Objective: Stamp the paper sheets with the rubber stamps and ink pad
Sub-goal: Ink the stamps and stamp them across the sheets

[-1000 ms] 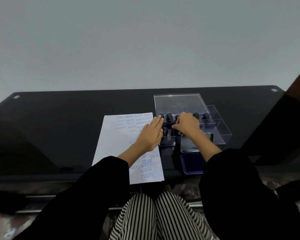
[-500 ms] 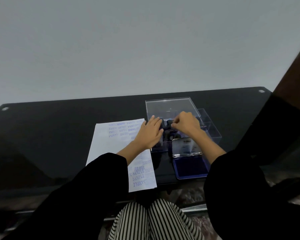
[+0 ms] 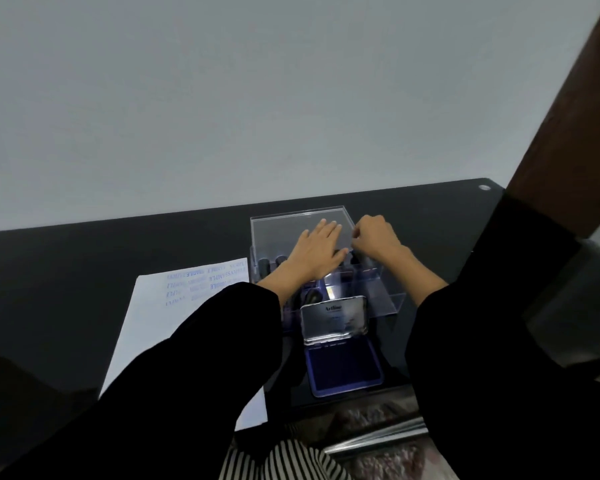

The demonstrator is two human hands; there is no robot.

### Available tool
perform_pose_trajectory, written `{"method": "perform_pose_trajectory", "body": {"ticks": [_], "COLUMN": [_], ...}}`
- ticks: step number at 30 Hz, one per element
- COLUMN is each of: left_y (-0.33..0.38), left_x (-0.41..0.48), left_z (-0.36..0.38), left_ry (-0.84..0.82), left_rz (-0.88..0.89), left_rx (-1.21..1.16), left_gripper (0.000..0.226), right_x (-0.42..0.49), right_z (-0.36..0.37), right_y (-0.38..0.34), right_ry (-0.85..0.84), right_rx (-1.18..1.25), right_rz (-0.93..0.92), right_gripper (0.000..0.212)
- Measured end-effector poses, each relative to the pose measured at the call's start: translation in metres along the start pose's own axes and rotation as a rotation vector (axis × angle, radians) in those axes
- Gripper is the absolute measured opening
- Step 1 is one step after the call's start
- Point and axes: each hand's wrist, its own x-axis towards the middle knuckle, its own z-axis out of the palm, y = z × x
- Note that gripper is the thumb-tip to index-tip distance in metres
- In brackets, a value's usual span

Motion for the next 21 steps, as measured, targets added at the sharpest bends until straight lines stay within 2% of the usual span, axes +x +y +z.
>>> {"method": "perform_pose_trajectory", "body": {"ticks": [6,14,21], "left_y": [-0.002,-0.006,-0.009], "left_x": [0.015,0.015,0.015], "left_z": [0.022,0.036,0.04], "left_ry": [-0.09,-0.031,-0.014], "left_rz": [-0.013,0.003,0.013], "left_rx": [0.062,0.051,0.037], "left_gripper": [0.071,0.069,0.065], "right_x": [0.005,0.013,0.016], "right_z": [0.017,0.024,0.033], "right_y": [0.006,0.007,0.012], "right_ry": [-0.044,-0.019,0.0], "right_rx": [-0.122,-0.198,-0.176], "right_rz": [-0.024,-0.056,-0.052], "right_gripper": [0.03,0.037,0.032]}}
